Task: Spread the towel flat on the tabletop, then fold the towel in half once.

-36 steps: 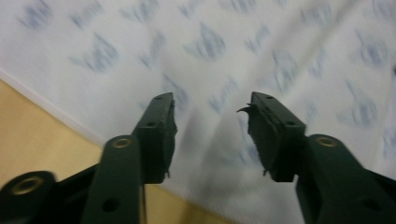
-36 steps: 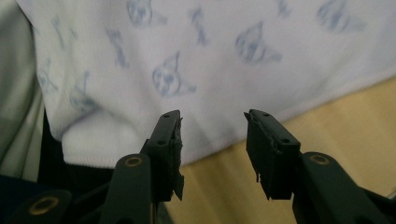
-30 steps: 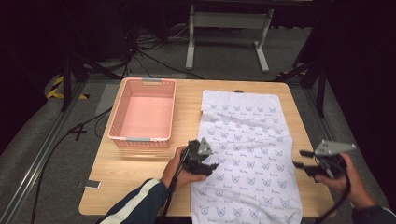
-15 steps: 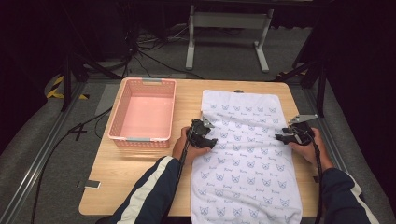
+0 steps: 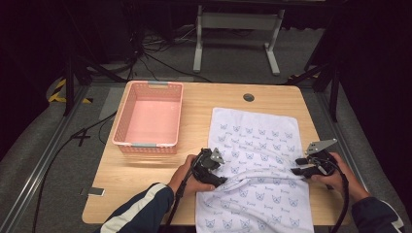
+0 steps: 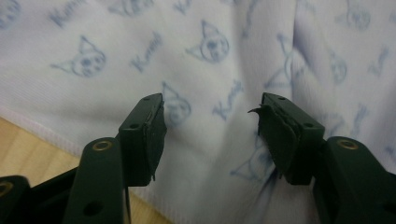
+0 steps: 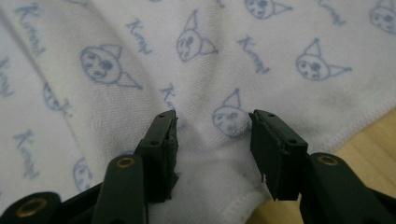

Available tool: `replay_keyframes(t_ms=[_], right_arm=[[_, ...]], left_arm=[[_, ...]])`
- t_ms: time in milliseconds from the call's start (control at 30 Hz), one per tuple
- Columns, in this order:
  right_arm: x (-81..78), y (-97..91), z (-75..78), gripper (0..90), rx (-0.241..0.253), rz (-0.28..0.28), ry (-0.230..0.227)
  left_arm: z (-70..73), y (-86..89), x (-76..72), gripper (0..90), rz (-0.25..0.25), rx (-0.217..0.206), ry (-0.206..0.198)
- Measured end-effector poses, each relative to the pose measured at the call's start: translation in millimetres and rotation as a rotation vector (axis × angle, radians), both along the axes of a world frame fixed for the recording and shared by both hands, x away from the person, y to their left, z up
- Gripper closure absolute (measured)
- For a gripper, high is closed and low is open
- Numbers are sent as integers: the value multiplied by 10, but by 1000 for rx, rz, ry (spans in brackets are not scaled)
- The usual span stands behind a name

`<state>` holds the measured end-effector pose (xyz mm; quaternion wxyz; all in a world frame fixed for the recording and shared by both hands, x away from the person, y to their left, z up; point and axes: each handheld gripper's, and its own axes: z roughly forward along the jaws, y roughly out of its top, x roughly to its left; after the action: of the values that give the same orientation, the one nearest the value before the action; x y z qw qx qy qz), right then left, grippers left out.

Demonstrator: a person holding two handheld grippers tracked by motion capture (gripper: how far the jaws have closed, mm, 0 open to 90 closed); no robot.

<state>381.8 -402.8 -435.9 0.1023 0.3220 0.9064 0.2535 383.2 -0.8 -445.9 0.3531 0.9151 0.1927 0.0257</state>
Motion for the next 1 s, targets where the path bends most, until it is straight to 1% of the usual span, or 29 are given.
replay_keyframes(t_ms=[33,67,100,133,167,200,233,267,300,333,367,400,433,467,500,533,567,600,633,667,700,733,767,833,867,900,933,967,1000], right_arm=[[-10,-12,29,484,-8,-1,-15],[16,-45,99,477,8,-40,-57],[59,-73,149,474,32,-65,-74],[108,-92,193,465,42,-97,-106],[166,-105,230,449,46,-134,-141],[233,-119,264,448,60,-164,-160],[301,-133,296,451,78,-184,-180],[370,-141,319,455,90,-213,-215],[442,-148,340,456,101,-242,-229],[543,-153,349,455,114,-261,-239],[599,-149,353,458,111,-274,-251],[695,-140,349,463,99,-307,-278],[771,-134,339,471,103,-326,-276],[840,-129,320,480,98,-340,-285],[840,-129,320,480,98,-340,-285],[890,-126,302,493,92,-358,-294],[991,-131,249,501,83,-392,-287],[1048,-137,213,503,89,-415,-274],[1086,-139,183,510,88,-425,-271],[1122,-130,145,525,86,-440,-262],[1151,-129,105,534,85,-436,-254],[1185,-98,20,558,72,-422,-221],[1185,-89,-3,569,69,-418,-216],[1172,-66,-53,594,70,-397,-194],[1165,-55,-68,595,63,-387,-186],[1156,-41,-89,608,55,-378,-161],[1137,-40,-94,623,55,-370,-171],[1117,-40,-97,633,59,-365,-172],[1090,-43,-101,640,67,-359,-167]], left_arm=[[52,-27,87,374,43,-19,-14],[78,-54,167,343,75,-29,-31],[93,-88,253,315,103,-47,-37],[110,-118,337,297,129,-38,-61],[124,-140,427,287,160,-43,-87],[124,-140,427,280,160,-43,-87],[126,-179,631,265,219,-95,-42],[120,-214,716,247,236,-94,-53],[109,-253,829,243,245,-76,-66],[110,-271,896,238,253,-44,-70],[94,-309,987,224,284,-19,-89],[94,-309,987,225,284,-19,-89],[79,-307,1138,249,348,-35,-92],[71,-306,1190,264,371,-46,-82],[71,-306,1190,278,371,-46,-82],[62,-319,1257,278,412,-46,-96],[49,-323,1294,320,428,-36,-102],[25,-334,1328,356,435,-27,-101],[-5,-348,1361,364,442,0,-95],[-32,-348,1379,413,440,8,-80],[-65,-354,1389,456,420,16,-69],[-88,-362,1386,509,415,27,-76],[-117,-367,1361,553,395,32,-73],[-115,-354,1343,581,385,35,-80],[-110,-346,1322,604,381,34,-67],[-103,-337,1301,643,355,43,-69],[-103,-337,1301,657,355,43,-69],[-96,-323,1218,670,323,53,-63],[-96,-312,1164,676,299,49,-51]])
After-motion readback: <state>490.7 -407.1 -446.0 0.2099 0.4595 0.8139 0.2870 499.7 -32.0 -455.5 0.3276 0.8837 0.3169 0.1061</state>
